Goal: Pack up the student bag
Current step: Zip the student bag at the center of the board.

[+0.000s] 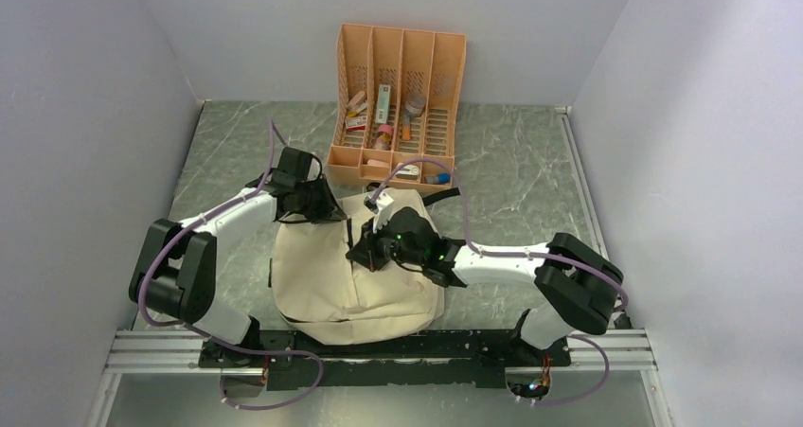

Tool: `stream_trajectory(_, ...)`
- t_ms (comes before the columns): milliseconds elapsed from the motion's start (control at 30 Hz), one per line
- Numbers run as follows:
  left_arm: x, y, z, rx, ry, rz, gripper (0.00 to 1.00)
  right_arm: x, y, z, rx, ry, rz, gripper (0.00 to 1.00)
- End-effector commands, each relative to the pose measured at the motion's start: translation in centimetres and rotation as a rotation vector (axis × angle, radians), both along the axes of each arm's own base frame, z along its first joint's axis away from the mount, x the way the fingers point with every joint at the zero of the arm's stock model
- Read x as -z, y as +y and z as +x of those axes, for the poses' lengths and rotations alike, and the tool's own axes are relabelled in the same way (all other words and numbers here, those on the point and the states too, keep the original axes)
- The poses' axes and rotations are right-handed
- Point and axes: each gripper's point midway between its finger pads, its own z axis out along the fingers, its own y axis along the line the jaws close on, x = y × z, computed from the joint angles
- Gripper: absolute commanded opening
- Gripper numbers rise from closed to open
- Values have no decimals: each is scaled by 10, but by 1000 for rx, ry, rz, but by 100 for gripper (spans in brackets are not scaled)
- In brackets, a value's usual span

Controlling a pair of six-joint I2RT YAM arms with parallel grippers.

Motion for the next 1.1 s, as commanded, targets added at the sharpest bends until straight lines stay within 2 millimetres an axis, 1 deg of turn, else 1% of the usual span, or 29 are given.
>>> stream_trajectory(0, -14, 25, 52, -103, -151, 67, 5, 4, -8, -35, -91, 63, -17, 0)
stream_trajectory(233, -7, 32, 62, -128, -146, 84, 5, 11, -17, -61, -158, 108, -45, 0)
stream_trajectory(333, -7, 39, 67, -147, -149, 93, 5, 14, -20, -72, -187, 127, -52, 0)
stream_trajectory(567, -8, 58, 77, -187, -156, 111, 5, 20, -29, -91, -224, 165, -68, 0)
stream_trajectory(800, -4, 69, 81, -205, -149, 124, 5, 27, -30, -115, -313, 195, -87, 0)
stream_trajectory(900, -1, 72, 81, -210, -145, 124, 5, 31, -32, -122, -335, 207, -101, 0)
stream_trajectory(1067, 0, 78, 82, -227, -141, 128, 5, 45, -43, -127, -327, 225, -139, 0)
